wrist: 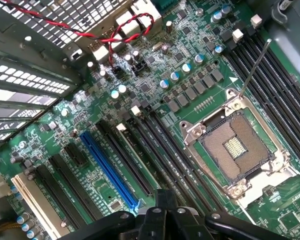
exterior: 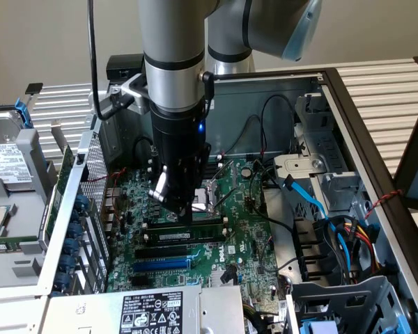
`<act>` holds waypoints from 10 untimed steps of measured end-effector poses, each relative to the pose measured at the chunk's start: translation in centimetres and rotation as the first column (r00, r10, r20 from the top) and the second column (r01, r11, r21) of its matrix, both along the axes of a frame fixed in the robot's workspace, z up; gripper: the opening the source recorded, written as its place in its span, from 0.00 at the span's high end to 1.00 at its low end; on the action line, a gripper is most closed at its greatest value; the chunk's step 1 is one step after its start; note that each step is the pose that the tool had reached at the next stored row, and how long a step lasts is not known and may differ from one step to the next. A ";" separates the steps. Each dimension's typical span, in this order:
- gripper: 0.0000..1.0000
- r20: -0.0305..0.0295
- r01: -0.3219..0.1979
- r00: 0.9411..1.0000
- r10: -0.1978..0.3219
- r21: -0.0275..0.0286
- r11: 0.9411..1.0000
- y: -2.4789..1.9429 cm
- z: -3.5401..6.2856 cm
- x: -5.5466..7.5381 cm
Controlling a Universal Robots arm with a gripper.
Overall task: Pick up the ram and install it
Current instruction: 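Press down the ram until it locks into place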
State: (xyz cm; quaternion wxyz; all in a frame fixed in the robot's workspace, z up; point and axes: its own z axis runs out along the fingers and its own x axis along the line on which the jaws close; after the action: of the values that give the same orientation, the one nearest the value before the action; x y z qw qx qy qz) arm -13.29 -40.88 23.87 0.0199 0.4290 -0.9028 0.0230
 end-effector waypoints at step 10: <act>0.89 0.000 0.091 0.996 -0.091 0.000 0.996 0.00 -0.03 0.0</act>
State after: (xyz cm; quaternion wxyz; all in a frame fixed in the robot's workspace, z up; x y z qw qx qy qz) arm -13.29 -40.88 23.84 0.0210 0.3875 -0.9214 0.0221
